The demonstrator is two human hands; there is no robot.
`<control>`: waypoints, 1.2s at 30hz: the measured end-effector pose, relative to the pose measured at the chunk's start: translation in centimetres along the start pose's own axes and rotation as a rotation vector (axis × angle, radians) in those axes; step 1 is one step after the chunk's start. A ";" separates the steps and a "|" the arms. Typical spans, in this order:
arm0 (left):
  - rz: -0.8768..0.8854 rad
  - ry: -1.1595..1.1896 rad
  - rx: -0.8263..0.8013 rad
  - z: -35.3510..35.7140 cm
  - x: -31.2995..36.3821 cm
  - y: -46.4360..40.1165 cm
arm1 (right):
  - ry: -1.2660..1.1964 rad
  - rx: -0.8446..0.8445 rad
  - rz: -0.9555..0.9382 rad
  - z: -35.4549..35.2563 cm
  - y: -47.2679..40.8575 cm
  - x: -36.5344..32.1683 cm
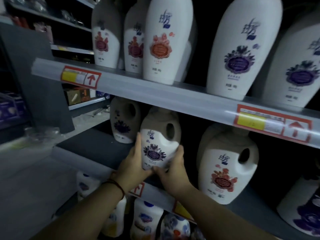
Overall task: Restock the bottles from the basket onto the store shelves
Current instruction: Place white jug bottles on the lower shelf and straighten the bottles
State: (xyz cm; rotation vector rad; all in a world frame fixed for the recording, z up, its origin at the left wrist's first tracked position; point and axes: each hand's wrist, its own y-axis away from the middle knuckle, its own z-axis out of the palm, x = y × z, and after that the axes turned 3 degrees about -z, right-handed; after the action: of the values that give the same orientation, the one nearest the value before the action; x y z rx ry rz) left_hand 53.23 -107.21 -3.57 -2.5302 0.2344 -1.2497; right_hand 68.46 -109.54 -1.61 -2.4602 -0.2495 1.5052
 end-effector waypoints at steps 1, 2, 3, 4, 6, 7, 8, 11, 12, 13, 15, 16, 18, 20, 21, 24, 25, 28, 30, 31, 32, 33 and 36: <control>0.007 0.010 0.011 0.2 0.0 0.2 | 0.015 0.048 -0.030 0.2 0.5 0.1; 0.015 0.015 0.010 0.3 0.0 0.5 | 0.033 0.084 -0.045 0.3 1.0 0.1; 0.027 0.017 0.006 0.3 0.2 0.8 | 0.052 0.107 -0.056 0.3 1.4 0.2; 0.043 0.013 -0.001 0.3 0.2 1.1 | 0.075 0.129 -0.068 0.2 1.8 0.4; 0.068 0.016 -0.003 0.4 0.4 1.6 | 0.115 0.148 -0.079 -0.1 2.2 0.9; 0.068 0.005 -0.003 0.4 0.6 1.8 | 0.125 0.145 -0.070 -0.3 2.3 0.9; 0.059 -0.027 -0.012 0.4 0.8 2.0 | 0.134 0.143 -0.057 -0.6 2.4 0.7; 0.071 -0.297 -0.014 -1.0 1.9 2.7 | 0.155 0.075 -0.001 -1.7 3.2 -0.9; 0.115 -0.411 0.031 -2.0 2.7 3.1 | 0.199 0.051 0.000 -2.4 3.9 -1.8; 0.185 -0.502 0.091 -3.1 3.8 3.6 | 0.252 0.026 -0.024 -3.1 4.9 -3.0; 0.353 -0.571 0.204 -5.7 6.7 4.7 | 0.468 -0.012 -0.179 -5.3 7.8 -5.9; 0.460 -0.553 0.259 -6.9 8.5 5.1 | 0.621 -0.003 -0.286 -6.7 9.1 -7.6; 0.699 -0.494 0.365 -9.2 12.8 5.4 | 0.789 0.061 -0.470 -10.4 10.8 -10.7; 0.895 -0.458 0.473 -10.7 17.5 5.2 | 0.854 0.151 -0.588 -14.4 11.2 -13.1; 0.942 -0.430 0.506 -11.0 19.7 4.7 | 0.883 0.220 -0.602 -16.5 11.1 -14.2; 0.773 -0.305 0.377 -11.0 26.0 2.6 | 0.852 0.425 -0.461 -22.1 9.7 -17.1; 0.663 -0.266 0.293 -10.8 27.5 1.6 | 0.797 0.468 -0.386 -23.6 9.0 -17.7; 0.445 -0.182 0.141 -10.3 30.2 -1.7 | 0.634 0.533 -0.191 -26.9 6.1 -19.2; 0.410 -0.191 0.151 -10.0 31.0 -3.0 | 0.603 0.531 -0.107 -28.1 4.1 -19.9; 0.400 -0.213 0.152 -9.7 31.0 -3.5 | 0.592 0.527 -0.070 -28.4 3.1 -19.9; 0.389 -0.227 0.154 -9.4 31.1 -3.8 | 0.572 0.524 -0.038 -28.5 2.2 -20.0; 0.379 -0.238 0.167 -9.0 30.9 -4.0 | 0.547 0.522 -0.016 -28.4 1.4 -19.9; 0.346 -0.211 0.243 -7.4 29.9 -4.6 | 0.460 0.524 0.023 -27.7 -0.8 -18.9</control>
State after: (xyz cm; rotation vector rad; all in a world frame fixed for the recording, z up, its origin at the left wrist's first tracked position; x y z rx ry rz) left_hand 65.53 -112.73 24.51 -2.2681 0.4227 -0.8206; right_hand 84.57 -117.19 26.81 -2.2795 0.2318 0.8254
